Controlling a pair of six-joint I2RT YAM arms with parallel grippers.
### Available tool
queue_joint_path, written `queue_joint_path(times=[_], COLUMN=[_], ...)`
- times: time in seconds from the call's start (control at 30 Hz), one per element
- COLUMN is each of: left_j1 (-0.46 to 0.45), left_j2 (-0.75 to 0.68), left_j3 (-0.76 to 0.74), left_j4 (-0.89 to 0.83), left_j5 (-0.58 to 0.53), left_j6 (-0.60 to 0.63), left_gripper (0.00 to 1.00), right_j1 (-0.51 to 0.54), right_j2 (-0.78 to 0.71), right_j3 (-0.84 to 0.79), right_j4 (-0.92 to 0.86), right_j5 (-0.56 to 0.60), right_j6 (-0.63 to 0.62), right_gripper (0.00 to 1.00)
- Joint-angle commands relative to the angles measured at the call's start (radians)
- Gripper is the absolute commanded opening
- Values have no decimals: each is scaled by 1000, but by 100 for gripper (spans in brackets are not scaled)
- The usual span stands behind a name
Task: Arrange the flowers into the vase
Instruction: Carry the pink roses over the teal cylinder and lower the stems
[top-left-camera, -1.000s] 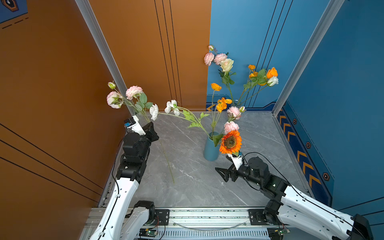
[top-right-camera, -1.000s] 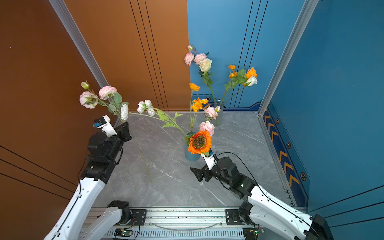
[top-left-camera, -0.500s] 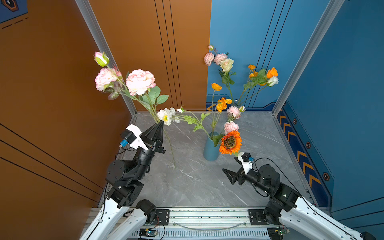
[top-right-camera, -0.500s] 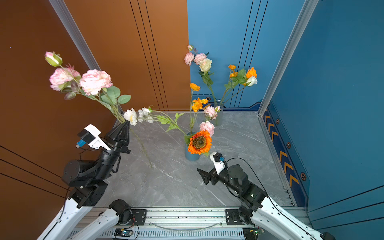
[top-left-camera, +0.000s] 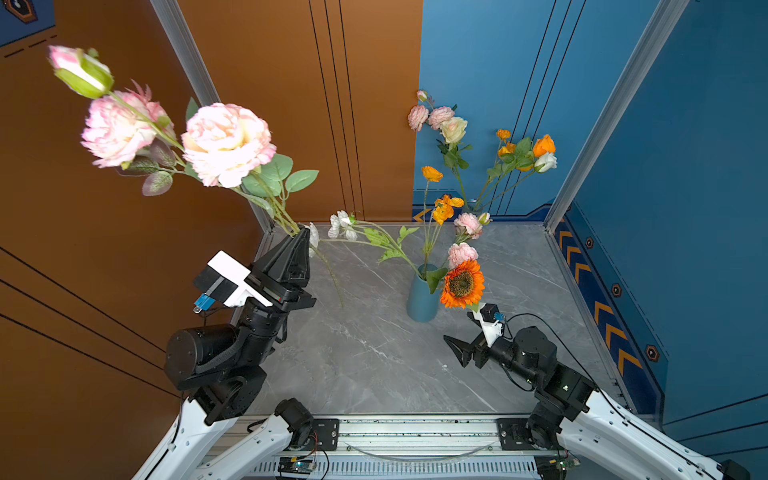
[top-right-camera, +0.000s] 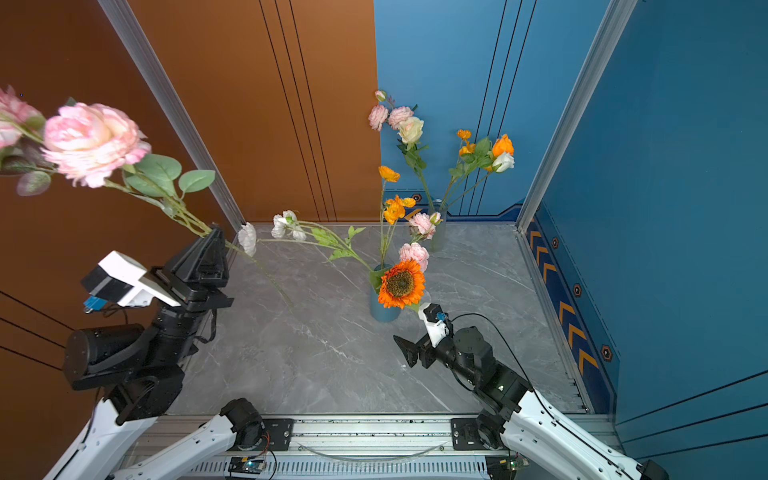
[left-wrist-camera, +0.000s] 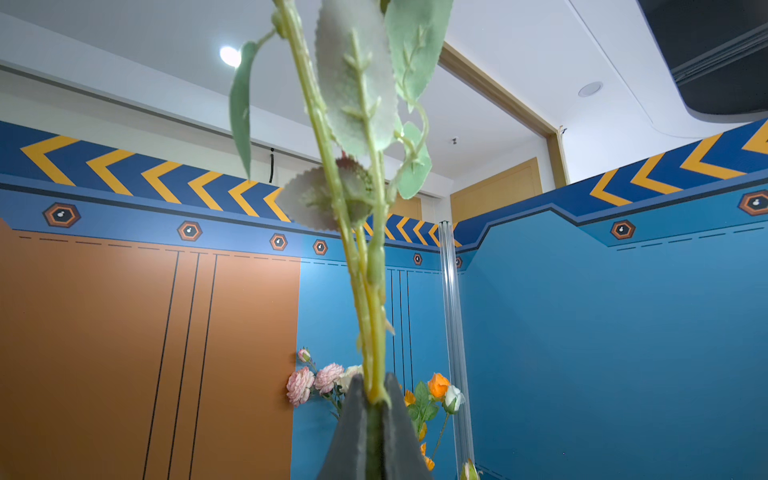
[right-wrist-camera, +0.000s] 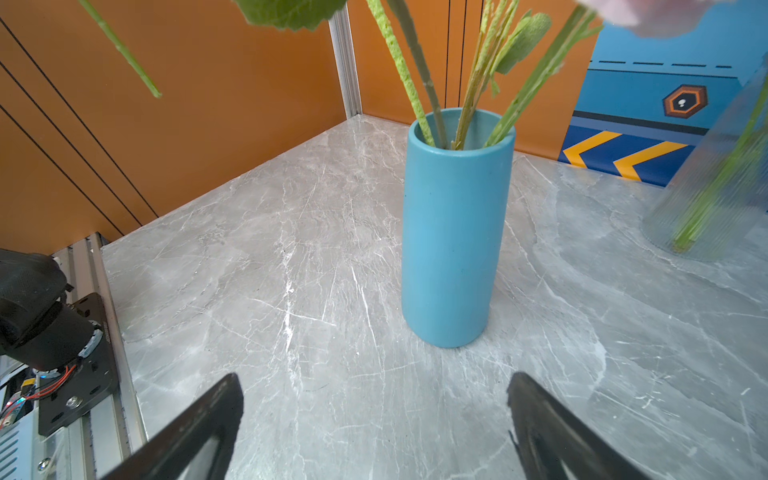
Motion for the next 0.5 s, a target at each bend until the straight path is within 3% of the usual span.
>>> queue_joint_path(times=[0.0, 0.1, 0.2, 0.47], left_j1=[-7, -9, -25, -113], left_j2=[46, 103, 167, 352], left_j3=[60, 67, 20, 30], left_j4=[-4, 71, 255, 474], left_j5=[75, 121, 126, 151], left_j6=[-122, -220, -276, -142], left_gripper=[0, 0, 0, 0], right_j1=[-6, -9, -10, -26], right_j2=[24, 35, 37, 3], right_j3=[35, 38, 36, 34], right_j4=[55, 69, 72, 47], right_j5=[-37, -45, -45, -39], right_j6=[-20, -21, -23, -33], right_gripper=[100, 100, 100, 100])
